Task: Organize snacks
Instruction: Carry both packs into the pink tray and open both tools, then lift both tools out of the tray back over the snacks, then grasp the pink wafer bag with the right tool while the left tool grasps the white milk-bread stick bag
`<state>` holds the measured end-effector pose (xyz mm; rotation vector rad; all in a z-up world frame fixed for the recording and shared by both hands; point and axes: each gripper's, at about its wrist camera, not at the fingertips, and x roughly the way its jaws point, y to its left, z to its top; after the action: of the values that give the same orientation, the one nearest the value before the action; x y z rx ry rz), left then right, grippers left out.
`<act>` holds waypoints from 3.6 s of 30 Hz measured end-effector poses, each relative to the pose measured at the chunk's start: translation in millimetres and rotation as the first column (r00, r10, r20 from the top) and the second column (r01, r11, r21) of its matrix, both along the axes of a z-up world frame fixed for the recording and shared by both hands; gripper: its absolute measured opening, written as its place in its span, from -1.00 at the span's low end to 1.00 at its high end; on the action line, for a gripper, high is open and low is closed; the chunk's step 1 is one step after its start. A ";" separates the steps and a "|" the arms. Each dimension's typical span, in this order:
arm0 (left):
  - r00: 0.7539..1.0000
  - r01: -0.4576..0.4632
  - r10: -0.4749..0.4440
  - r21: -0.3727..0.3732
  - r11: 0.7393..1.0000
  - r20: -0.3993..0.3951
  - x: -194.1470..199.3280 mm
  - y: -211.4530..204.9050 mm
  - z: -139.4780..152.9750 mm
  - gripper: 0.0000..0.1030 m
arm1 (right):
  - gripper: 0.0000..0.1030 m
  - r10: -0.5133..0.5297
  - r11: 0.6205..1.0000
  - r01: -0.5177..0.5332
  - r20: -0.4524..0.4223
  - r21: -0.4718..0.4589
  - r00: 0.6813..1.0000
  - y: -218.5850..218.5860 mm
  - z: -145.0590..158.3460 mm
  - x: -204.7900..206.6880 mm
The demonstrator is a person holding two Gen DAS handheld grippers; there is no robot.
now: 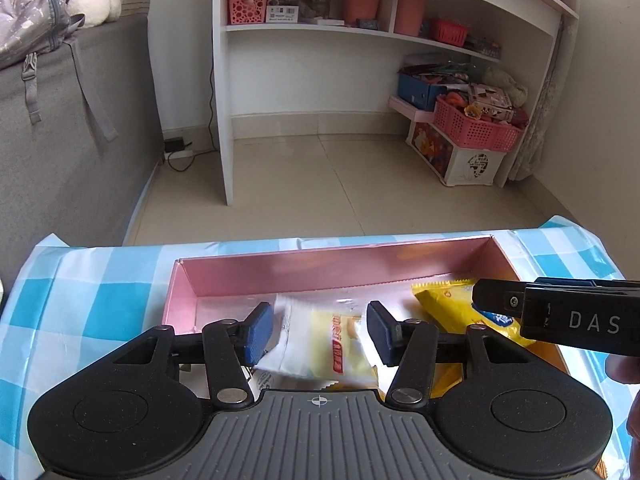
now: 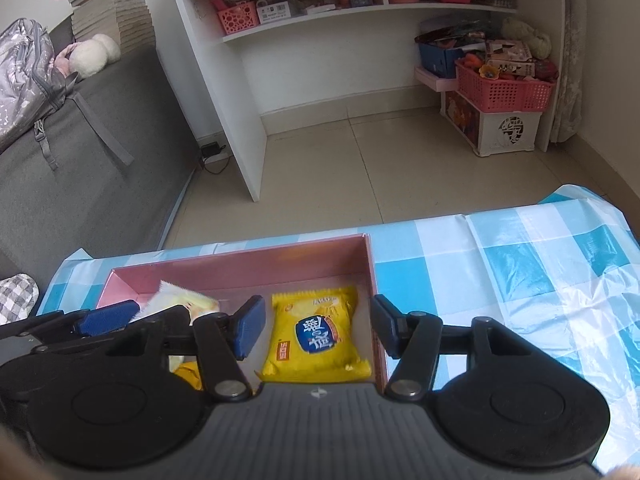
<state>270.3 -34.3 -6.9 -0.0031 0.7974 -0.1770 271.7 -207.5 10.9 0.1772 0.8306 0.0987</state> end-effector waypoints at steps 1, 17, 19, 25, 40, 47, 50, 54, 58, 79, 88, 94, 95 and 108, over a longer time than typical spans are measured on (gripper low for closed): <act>1.000 -0.003 0.003 0.000 1.000 0.002 -1.2 1.0 1.2 0.19 | 0.20 -0.002 1.000 0.002 0.004 -0.005 1.000 -0.7 0.9 -0.1; 1.000 0.013 -0.014 -0.044 0.999 -0.006 -53.4 15.3 24.0 0.61 | 0.62 0.027 0.997 -0.026 0.023 -0.073 0.999 -5.2 28.8 -37.8; 1.000 0.010 -0.010 -0.050 0.999 -0.007 -61.5 18.6 26.7 0.62 | 0.64 0.029 0.997 -0.027 0.024 -0.076 0.999 -6.3 32.1 -43.3; 1.000 0.010 -0.010 -0.048 0.999 -0.011 -85.6 22.8 34.0 0.69 | 0.70 0.042 0.996 -0.040 0.018 -0.077 0.999 -7.2 37.6 -61.7; 0.999 0.033 -0.033 -0.005 0.999 -0.044 -151.6 41.6 33.6 0.80 | 0.89 0.121 0.986 -0.118 0.014 -0.120 0.993 9.1 36.4 -115.7; 0.998 0.043 -0.042 0.010 0.999 -0.047 -176.1 55.1 30.1 0.80 | 0.94 0.127 0.986 -0.123 0.027 -0.115 0.992 13.5 32.3 -135.0; 0.998 0.046 -0.046 0.010 0.999 -0.045 -186.3 62.4 26.0 0.80 | 0.95 0.111 0.990 -0.108 0.027 -0.093 0.993 10.5 27.1 -139.5; 0.998 0.056 -0.055 0.047 0.997 -0.027 -200.1 71.5 18.8 0.81 | 0.95 0.112 0.990 -0.111 0.005 -0.087 0.994 8.7 16.5 -147.9; 0.997 0.080 -0.077 0.095 0.992 -0.028 -208.3 78.4 9.6 0.81 | 0.95 0.139 0.980 -0.138 -0.003 -0.146 0.990 12.5 9.6 -154.4; 0.984 0.168 -0.162 0.090 0.982 -0.072 -208.9 136.4 -25.2 0.80 | 0.95 0.227 0.966 -0.241 -0.145 -0.090 0.963 66.5 -20.6 -155.3; 0.971 0.225 -0.213 0.100 0.969 -0.112 -212.2 122.5 -37.1 0.75 | 0.87 0.133 0.984 -0.151 -0.177 -0.095 0.975 77.5 -38.0 -142.5; 0.965 0.243 -0.229 0.115 0.963 -0.125 -215.0 119.3 -40.0 0.70 | 0.80 0.174 0.964 -0.207 -0.189 -0.168 0.966 81.2 -44.0 -151.0; 0.965 0.246 -0.231 0.115 0.963 -0.125 -215.5 119.3 -40.1 0.70 | 0.79 0.189 0.958 -0.223 -0.188 -0.178 0.964 80.8 -44.1 -153.3; 0.967 0.240 -0.228 0.101 0.966 -0.118 -216.9 118.3 -38.6 0.48 | 0.56 0.332 0.890 -0.365 -0.161 -0.272 0.929 64.2 -45.8 -175.8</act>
<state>53.4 84.0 -45.5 0.1922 0.9123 -0.3572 95.9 -143.4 -34.9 -0.2577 0.9711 0.3031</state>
